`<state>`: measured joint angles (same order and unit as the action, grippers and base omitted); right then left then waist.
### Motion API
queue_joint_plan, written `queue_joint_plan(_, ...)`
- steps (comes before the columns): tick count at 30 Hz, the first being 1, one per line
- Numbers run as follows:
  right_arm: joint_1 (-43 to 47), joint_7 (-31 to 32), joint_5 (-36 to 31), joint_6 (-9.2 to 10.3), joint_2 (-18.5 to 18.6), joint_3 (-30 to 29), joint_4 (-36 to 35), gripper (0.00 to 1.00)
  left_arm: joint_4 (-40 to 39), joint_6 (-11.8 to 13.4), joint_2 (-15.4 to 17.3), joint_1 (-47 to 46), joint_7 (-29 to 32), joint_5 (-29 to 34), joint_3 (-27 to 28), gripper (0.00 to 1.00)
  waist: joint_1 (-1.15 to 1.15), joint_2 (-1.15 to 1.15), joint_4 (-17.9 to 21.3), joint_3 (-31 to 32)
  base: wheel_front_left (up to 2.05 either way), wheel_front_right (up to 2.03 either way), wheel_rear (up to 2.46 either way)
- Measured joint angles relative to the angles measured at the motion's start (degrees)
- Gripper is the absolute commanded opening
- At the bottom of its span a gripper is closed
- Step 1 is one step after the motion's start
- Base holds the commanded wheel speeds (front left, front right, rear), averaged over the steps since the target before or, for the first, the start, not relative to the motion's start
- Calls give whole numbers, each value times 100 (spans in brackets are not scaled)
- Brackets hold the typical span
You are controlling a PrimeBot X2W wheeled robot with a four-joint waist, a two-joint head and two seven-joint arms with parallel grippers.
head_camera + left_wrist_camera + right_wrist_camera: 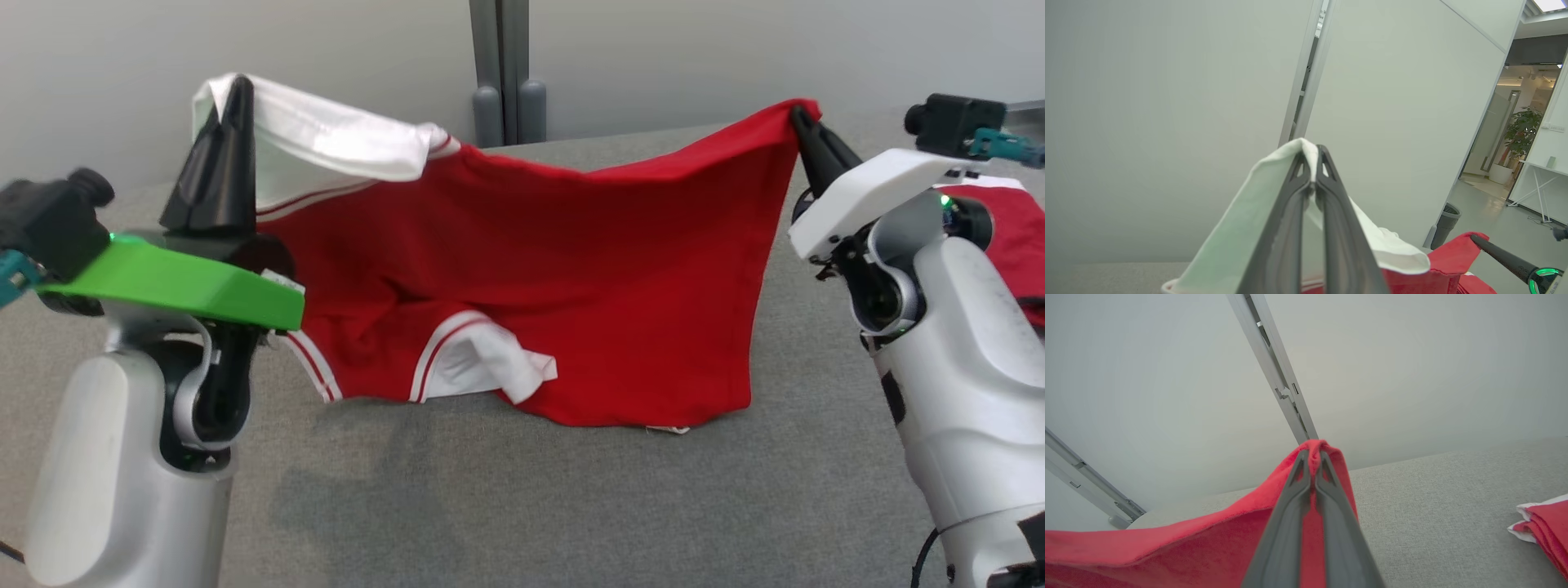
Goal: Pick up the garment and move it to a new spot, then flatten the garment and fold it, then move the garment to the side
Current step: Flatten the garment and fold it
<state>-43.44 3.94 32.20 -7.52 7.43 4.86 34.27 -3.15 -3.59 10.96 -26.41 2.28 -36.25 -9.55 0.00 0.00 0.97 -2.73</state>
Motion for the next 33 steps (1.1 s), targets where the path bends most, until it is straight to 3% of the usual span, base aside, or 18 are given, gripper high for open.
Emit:
queue_joint_plan(7, 387, 690, 261, 1, 344, -530, -2434, 0, -1063, 64, 459, -764, 736, 188, -31, 0, 0, 0, 152, 391, 0, 0, 0)
queue_joint_plan(14, 593, 1548, -152, 1, 127, -1280, -4399, 0, -1544, 66, 714, -1639, 1281, 276, -74, 0, 0, 0, 282, 520, 0, 0, 0)
queue_joint_plan(18, 636, 1980, -332, 2, -66, -1468, -5060, 0, -1579, 65, 789, -1975, 1483, 297, -121, 0, 0, 0, 328, 482, 0, 0, 0)
queue_joint_plan(26, 694, 2293, -563, 1, -281, -1510, -5023, 0, -797, -111, 968, -2421, 1561, 509, -394, 0, 0, 0, 366, 206, 0, 0, 0)
queue_joint_plan(30, 286, 2195, -713, 2, -305, -1372, -4467, 0, -29, -214, 1038, -2973, 1413, 687, -542, 0, 0, 0, 367, -101, 0, 0, 0)
queue_joint_plan(33, -489, 1786, -1141, 2, -279, -1046, -3519, 0, 883, -297, 1062, -3668, 1141, 801, -690, 0, 0, 0, 388, -456, 0, 0, 0)
